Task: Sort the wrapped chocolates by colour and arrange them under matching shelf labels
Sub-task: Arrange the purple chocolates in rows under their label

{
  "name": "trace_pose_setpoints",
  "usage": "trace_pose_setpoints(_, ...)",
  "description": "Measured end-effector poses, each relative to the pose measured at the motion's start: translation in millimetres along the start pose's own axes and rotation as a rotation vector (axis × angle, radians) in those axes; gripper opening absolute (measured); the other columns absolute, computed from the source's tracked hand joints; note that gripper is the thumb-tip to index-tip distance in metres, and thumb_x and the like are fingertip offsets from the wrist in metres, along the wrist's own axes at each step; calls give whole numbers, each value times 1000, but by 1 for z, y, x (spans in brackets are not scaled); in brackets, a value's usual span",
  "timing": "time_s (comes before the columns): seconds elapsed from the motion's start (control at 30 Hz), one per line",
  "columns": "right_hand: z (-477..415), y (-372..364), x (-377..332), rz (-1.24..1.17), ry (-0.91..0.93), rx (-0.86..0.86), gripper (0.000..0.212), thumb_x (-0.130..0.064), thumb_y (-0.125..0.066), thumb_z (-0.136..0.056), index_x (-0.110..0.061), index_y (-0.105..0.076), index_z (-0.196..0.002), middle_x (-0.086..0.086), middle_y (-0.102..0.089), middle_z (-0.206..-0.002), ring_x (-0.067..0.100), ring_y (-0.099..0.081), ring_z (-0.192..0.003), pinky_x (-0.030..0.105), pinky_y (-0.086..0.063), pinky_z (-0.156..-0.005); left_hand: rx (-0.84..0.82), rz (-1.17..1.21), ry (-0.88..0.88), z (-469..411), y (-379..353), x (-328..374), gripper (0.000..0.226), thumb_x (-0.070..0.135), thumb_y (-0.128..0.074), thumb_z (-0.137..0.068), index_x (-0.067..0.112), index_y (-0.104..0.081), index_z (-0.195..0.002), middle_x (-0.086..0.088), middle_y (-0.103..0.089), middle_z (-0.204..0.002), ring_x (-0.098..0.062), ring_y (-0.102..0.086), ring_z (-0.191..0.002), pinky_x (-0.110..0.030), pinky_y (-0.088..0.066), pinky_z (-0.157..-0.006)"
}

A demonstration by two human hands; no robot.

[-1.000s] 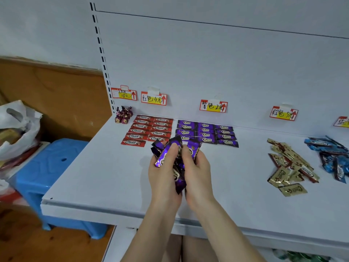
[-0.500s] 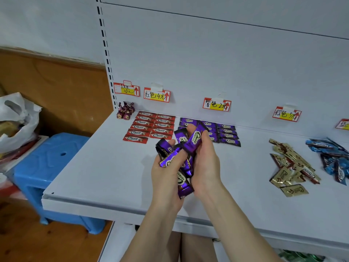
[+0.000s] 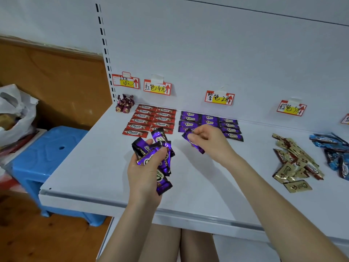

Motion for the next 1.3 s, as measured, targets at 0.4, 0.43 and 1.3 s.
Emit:
trace_pose_setpoints(0.4,21,-18,25,611,154,128,29,-30,-51,-92,-15,-61,-115,6,-54,-110,24,-46,-104,31,-40,-78,-13,1,-19,-14,2,-4,26,12,-72,-77,30,-64,-95,8,-73,-78,-10,-70,-70,-19,-51,-48)
trace_pose_setpoints(0.43,26,-23,26,635,171,113,29,-31,-50,-92,-15,-61,-114,5,-54,-110,24,-46,-103,30,-39,-77,-13,-4,-17,-16,2,-5,27,12,-72,-77,30,-64,-96,8,-73,-79,-11,-69,-71,-19,-51,-48)
trace_pose_setpoints(1.3,-5,-37,30,700,204,123,39,-31,-38,-97,-12,-52,-128,9,-48,-131,24,-41,-119,31,-29,-97,14,-79,-26,-23,5,-7,28,14,-72,-77,32,-63,-97,3,-72,-89,-15,-69,-79,-22,-50,-52)
Point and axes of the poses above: each hand's wrist, its own z-axis away from the middle knuckle, its own y-axis out of the back of the hand, x = y × z, the point moved 5 cm from there along -z, towards the middle knuckle
